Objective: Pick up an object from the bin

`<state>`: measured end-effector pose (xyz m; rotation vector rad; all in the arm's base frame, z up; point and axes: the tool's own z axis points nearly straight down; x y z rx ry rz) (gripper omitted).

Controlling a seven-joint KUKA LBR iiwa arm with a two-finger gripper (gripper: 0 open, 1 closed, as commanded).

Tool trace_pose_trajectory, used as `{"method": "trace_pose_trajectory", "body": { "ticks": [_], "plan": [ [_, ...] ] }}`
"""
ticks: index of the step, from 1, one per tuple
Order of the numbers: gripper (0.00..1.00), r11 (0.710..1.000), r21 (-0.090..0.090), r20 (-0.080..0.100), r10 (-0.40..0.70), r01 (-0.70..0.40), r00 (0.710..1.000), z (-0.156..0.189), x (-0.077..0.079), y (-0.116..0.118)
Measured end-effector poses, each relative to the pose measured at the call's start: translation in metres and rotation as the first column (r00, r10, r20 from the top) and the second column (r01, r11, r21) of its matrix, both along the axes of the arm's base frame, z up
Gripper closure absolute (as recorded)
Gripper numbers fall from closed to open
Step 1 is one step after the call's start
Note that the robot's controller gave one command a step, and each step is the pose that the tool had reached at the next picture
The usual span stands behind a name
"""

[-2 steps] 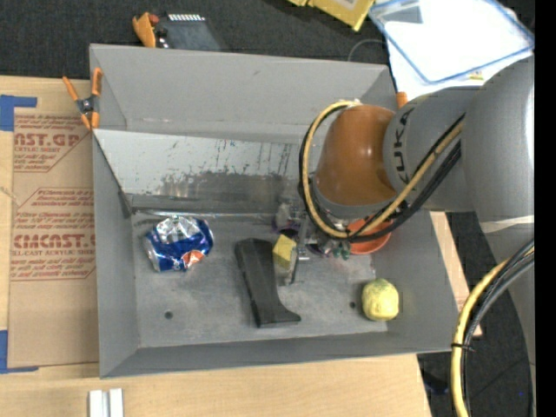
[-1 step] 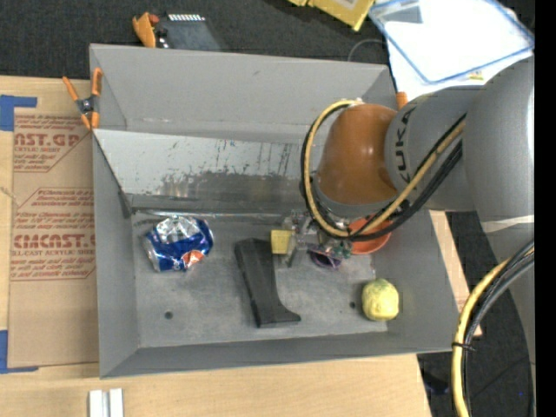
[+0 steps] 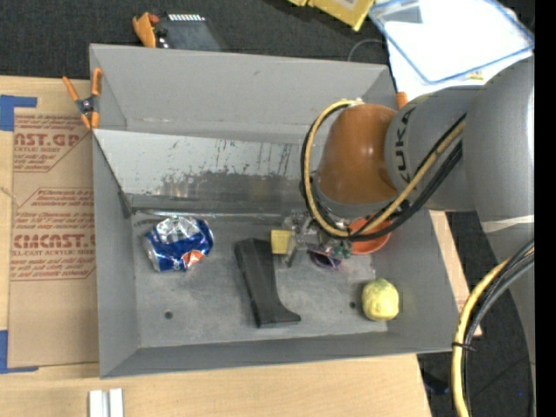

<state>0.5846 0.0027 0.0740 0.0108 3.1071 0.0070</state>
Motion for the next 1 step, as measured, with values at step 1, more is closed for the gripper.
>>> {"method": "trace_pose_trajectory", "body": {
  "ticks": [1],
  "plan": [
    [1.0, 1.0, -0.002, -0.002, 0.024, -0.024, 1.0, 0.0056, -0.0025, 0.0021]
  ]
}}
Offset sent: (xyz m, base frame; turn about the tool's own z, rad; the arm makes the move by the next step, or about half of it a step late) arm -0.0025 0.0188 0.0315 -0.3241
